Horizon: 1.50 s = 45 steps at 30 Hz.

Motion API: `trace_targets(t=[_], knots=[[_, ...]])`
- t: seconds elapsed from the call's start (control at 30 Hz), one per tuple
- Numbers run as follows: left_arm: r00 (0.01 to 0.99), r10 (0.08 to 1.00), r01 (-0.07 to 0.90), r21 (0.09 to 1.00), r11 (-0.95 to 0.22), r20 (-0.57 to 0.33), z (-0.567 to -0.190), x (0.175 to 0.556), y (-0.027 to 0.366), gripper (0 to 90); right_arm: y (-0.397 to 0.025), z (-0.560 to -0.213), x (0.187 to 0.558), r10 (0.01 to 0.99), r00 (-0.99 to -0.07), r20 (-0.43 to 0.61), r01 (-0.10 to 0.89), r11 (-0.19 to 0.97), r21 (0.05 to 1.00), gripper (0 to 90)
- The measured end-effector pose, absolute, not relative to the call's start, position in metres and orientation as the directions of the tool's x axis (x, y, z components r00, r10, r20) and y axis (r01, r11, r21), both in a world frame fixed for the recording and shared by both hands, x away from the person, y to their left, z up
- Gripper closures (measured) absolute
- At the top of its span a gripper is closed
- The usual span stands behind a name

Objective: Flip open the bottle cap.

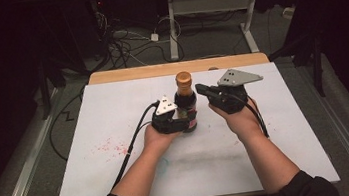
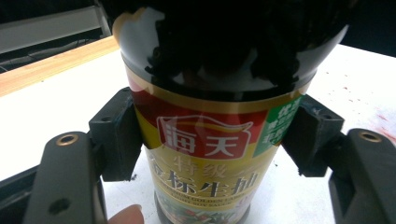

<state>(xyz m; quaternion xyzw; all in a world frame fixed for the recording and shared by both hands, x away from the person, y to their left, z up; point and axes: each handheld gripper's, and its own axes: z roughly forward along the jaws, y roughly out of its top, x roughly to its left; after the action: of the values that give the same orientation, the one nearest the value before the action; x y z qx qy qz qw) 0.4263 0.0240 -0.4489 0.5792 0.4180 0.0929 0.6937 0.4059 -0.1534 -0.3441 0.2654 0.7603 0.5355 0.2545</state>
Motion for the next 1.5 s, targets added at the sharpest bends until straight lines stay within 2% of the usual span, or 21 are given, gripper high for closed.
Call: trace_targets(t=[0.6, 1.37, 1.4, 1.43, 1.47, 1.5], knots=[[0.656, 0.585, 0.374, 0.879, 0.297, -0.477, -0.448, 0.427, 0.029, 28.6, -0.148, -0.321, 0.408, 0.648, -0.749, -0.141, 0.104, 0.324, 0.940, 90.0], [0.656, 0.588, 0.362, 0.881, 0.305, -0.473, -0.450, 0.427, 0.026, 28.6, -0.146, -0.318, 0.413, 0.647, -0.745, -0.162, 0.102, 0.350, 0.931, 90.0], [0.686, 0.597, 0.356, 0.908, 0.222, -0.415, -0.451, 0.427, 0.032, 28.6, -0.145, -0.318, 0.413, 0.644, -0.747, -0.167, 0.099, 0.355, 0.929, 90.0], [0.686, 0.597, 0.356, 0.908, 0.222, -0.415, -0.451, 0.427, 0.032, 28.6, -0.145, -0.317, 0.413, 0.643, -0.747, -0.169, 0.100, 0.359, 0.928, 90.0], [0.655, 0.588, 0.363, 0.880, 0.306, -0.474, -0.450, 0.427, 0.026, 28.6, -0.145, -0.317, 0.413, 0.642, -0.747, -0.173, 0.098, 0.363, 0.927, 90.0], [0.654, 0.589, 0.362, 0.880, 0.306, -0.474, -0.450, 0.427, 0.026, 28.7, -0.145, -0.317, 0.413, 0.640, -0.748, -0.173, 0.099, 0.365, 0.926, 90.0]])
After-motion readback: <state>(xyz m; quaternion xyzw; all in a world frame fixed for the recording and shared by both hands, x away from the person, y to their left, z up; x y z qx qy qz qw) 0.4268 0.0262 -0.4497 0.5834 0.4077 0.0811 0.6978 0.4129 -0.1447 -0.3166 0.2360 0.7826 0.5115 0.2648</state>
